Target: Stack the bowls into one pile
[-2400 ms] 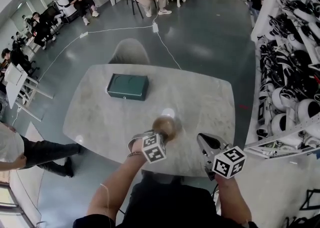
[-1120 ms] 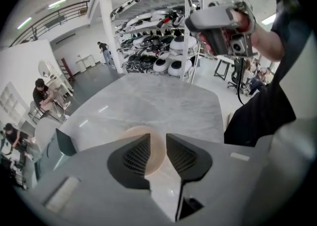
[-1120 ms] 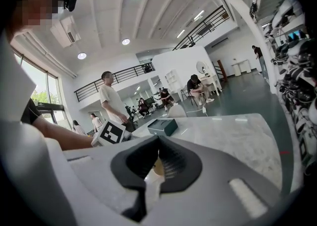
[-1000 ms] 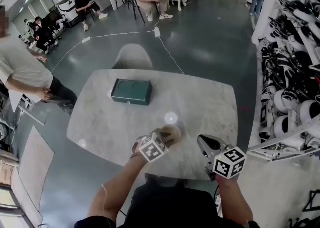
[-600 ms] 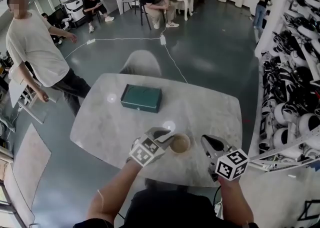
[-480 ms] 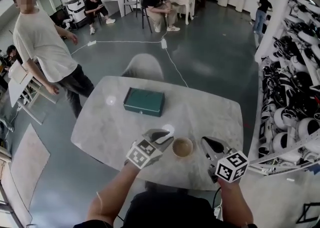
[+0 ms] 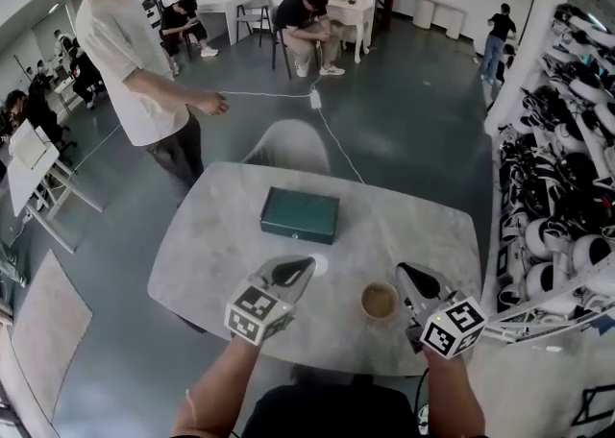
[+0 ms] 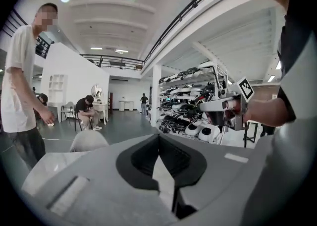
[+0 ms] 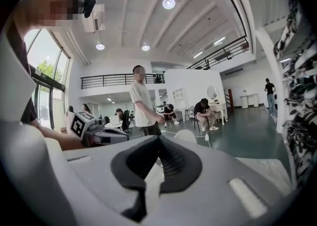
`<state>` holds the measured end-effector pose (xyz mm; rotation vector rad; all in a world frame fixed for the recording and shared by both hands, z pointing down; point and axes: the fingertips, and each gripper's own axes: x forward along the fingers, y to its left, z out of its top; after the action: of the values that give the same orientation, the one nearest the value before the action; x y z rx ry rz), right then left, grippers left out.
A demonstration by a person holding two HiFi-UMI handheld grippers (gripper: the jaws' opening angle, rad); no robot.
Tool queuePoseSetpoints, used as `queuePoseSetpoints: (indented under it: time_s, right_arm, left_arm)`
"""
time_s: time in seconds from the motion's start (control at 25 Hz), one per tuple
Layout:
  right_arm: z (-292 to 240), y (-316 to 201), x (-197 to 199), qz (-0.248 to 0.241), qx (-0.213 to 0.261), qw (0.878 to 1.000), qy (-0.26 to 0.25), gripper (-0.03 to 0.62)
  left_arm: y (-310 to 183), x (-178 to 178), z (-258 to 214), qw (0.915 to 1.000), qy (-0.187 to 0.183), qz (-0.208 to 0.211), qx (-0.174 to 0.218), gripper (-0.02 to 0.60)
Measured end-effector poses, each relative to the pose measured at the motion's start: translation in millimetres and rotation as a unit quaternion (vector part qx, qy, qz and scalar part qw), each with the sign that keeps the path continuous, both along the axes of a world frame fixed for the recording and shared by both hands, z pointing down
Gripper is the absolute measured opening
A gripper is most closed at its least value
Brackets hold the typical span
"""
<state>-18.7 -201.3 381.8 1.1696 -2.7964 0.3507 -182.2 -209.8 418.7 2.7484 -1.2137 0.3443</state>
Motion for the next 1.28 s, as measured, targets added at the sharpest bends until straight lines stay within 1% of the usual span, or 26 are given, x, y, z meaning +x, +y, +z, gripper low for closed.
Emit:
queuePoseSetpoints:
  time_s: [0.12,0.2,0.36,0.48,0.6,0.8,0.92,1.08,1.28]
  right_arm:
    - [-8.0,1.5,-8.0,0.021,0.011,1.0,-0.003,0.003]
    - [-8.4,2.6,-6.6,0.029,0.014,0.999,0.0,0.003]
    - [-12.7,0.1,5.5,0.042,0.017,0.999,-0.008,0.003]
    - [-13.6,0.5,9.7,0.038,0.019,0.999,-0.005,0.003]
    - [-13.1,1.6,14.4,0.03,0.025,0.999,-0.002,0.003]
    - [-8.9,0.3,28.6,0.034,0.032,0.999,0.004,0.003]
    - [-5.6,-5.0,31.4,0.031,0.03,0.999,0.005,0.002]
    - [-5.0,-9.7,31.9,0.024,0.03,0.999,0.002,0.002]
    - [-11.9,-13.4,33.8,0.021,0.041,0.999,0.006,0.002]
  left_arm:
    - [-0.5,-18.2,-12.9,0.9998,0.008,-0.005,0.015,0.009]
    - [-3.2,-25.3,-14.0,0.9997,0.012,-0.017,0.015,0.009]
    - [-11.0,-25.8,-21.7,0.9985,0.027,-0.046,0.012,0.008]
    - [-15.1,-22.6,-22.8,0.9969,0.043,-0.065,0.001,0.009]
    - [-16.3,-16.7,-21.0,0.997,0.043,-0.065,0.001,0.009]
    - [-15.9,0.1,-24.9,0.9972,0.059,-0.046,0.006,0.009]
    - [-20.5,9.1,-26.0,0.9974,0.059,-0.04,0.01,0.008]
    - [-22.4,14.6,-23.2,0.9972,0.057,-0.047,0.006,0.008]
    - [-24.9,13.1,-20.0,0.9964,0.063,-0.057,-0.001,0.008]
